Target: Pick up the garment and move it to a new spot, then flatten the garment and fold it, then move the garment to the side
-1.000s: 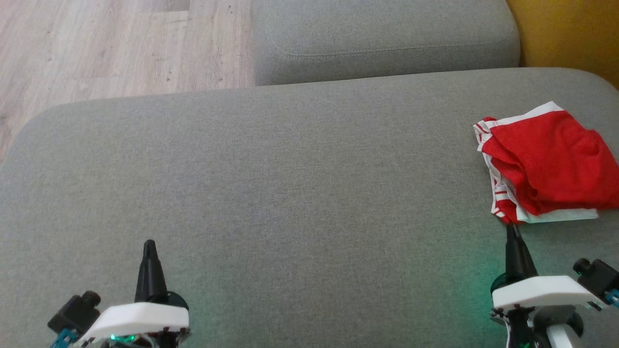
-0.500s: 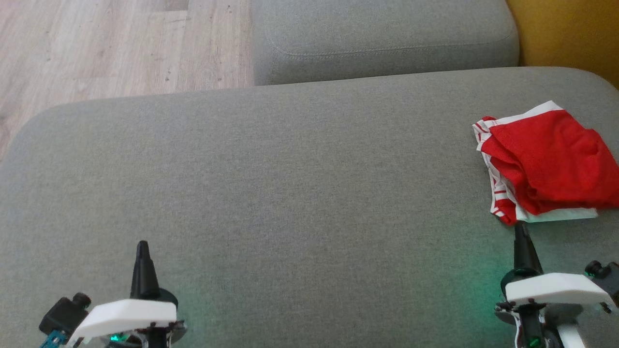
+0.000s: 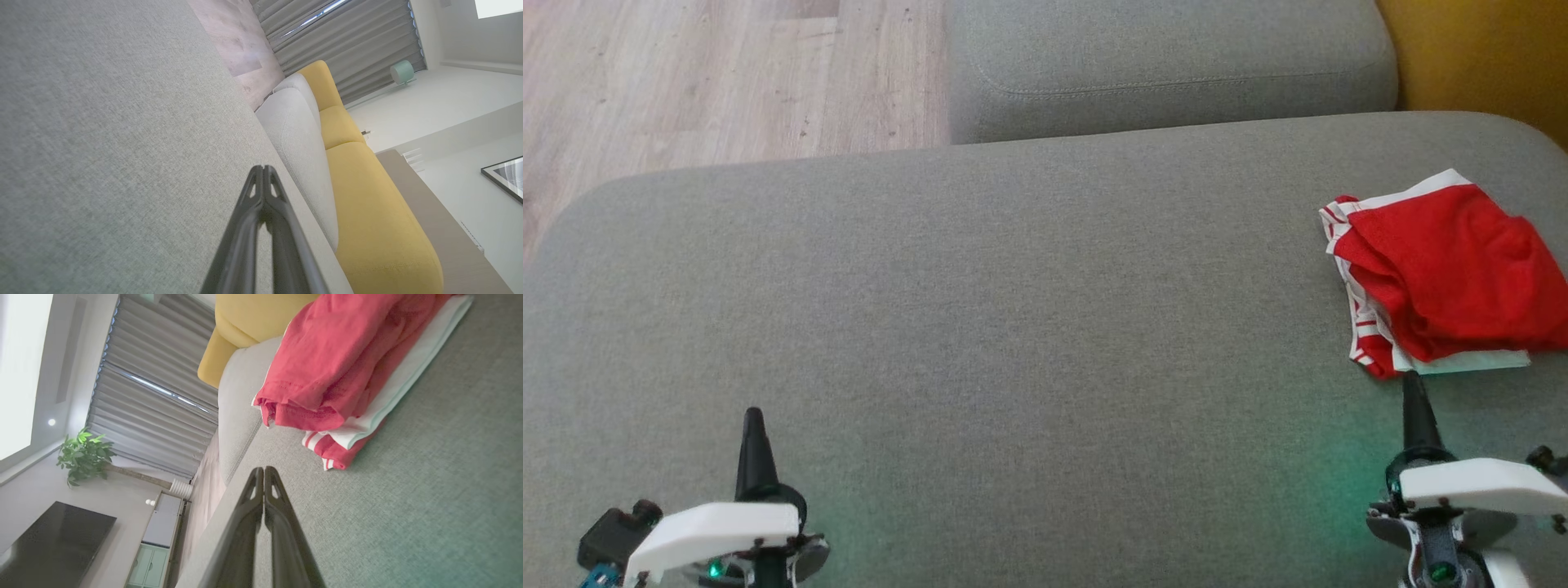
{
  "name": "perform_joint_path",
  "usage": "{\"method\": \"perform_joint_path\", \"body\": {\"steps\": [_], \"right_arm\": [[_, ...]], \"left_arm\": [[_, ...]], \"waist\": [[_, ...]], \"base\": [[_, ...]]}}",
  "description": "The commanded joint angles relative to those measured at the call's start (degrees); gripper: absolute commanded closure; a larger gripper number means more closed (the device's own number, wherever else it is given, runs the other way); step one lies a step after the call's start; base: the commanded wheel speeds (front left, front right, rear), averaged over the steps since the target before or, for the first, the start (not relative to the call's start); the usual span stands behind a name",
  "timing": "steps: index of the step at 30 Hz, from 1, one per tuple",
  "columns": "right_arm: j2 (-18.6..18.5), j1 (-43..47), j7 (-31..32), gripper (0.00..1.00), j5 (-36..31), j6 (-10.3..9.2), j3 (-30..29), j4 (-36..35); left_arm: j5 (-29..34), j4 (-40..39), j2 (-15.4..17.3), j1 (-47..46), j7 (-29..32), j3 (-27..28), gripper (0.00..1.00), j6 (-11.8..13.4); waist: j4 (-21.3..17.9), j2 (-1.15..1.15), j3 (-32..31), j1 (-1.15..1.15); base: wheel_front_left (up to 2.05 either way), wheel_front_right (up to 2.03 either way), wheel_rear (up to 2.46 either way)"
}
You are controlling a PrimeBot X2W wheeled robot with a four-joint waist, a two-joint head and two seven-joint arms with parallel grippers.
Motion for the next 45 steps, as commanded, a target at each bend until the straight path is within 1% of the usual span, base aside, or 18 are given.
{"method": "perform_joint_path", "body": {"steps": [1, 45], "right_arm": [[-0.21, -3.43, 0.48, 1.0, 1.85, -0.03, 0.37, -2.48], [-0.31, -4.3, 7.56, 1.0, 29.2, -0.04, -2.84, -5.86]], "left_arm": [[-1.39, -1.53, 0.37, -3.17, 0.44, 2.04, 1.0, -0.5], [-24.29, -1.1, 0.4, -5.08, 7.79, 7.54, 1.0, -1.52]], "waist": [[-0.01, 0.0, 0.01, 0.0], [-0.44, 0.0, 0.19, 0.0]], "base": [[0.0, 0.0, 0.0], [0.0, 0.0, 0.0]]}}
